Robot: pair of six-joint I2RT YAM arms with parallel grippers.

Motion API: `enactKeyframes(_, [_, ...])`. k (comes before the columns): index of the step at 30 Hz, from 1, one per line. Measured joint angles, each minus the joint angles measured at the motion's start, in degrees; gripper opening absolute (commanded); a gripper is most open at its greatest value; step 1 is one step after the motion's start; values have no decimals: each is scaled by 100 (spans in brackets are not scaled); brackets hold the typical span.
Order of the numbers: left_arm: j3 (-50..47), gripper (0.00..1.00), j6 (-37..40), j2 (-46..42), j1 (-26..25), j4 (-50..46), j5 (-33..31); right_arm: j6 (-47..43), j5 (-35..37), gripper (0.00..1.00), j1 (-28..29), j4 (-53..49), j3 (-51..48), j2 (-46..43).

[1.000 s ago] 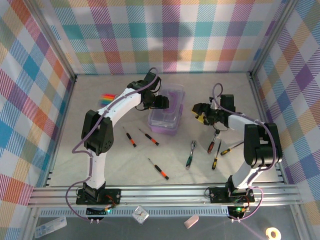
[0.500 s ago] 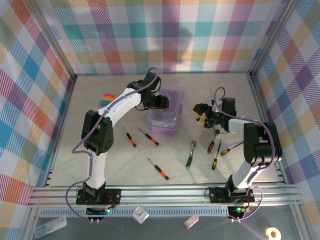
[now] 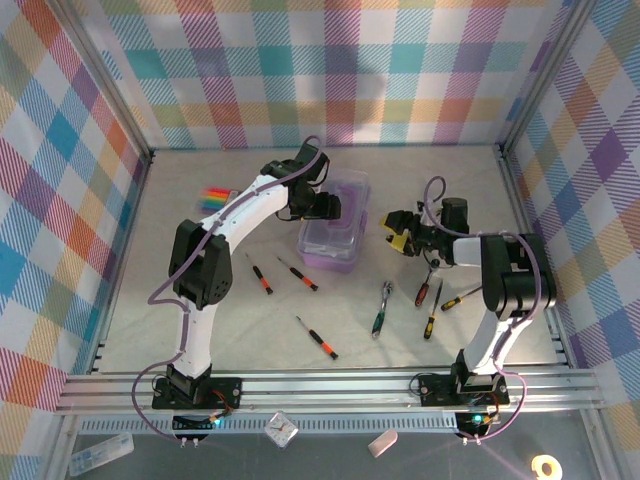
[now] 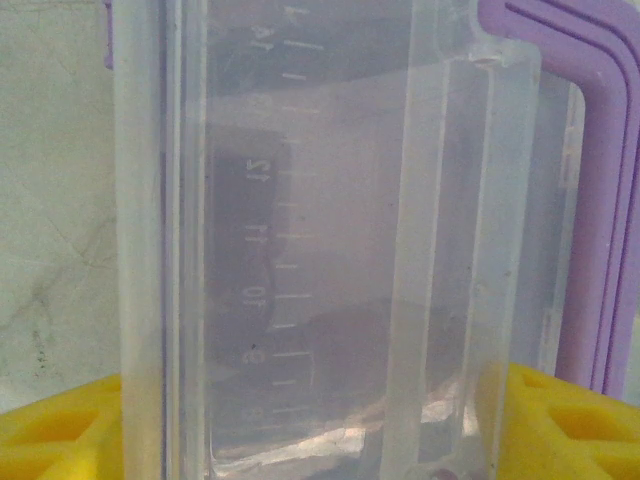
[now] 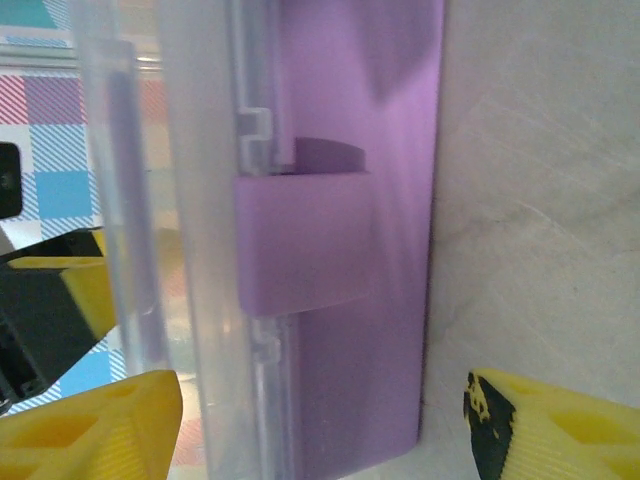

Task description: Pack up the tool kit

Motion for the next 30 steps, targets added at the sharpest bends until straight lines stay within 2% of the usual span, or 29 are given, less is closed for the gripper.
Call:
enactKeyframes(7, [-2,61,13,0,-9,2,-20,70,-214,77,11,74,251,188])
enactKeyframes(16, [-94,58,74,-31,-11,94,-4,662,-579,80,236,1040,529,861])
enactKeyframes(21, [-409,52,339,-181,11,426,166,824,-754,79,470,1191,669,986])
enactKeyframes(24, [-505,42,400,-229,103,492,339,772,-815,79,542,1093,868,1010])
enactKeyframes(30, [-658,41,466,-306,238,625,612,767,-841,80,577,1091,896,1023])
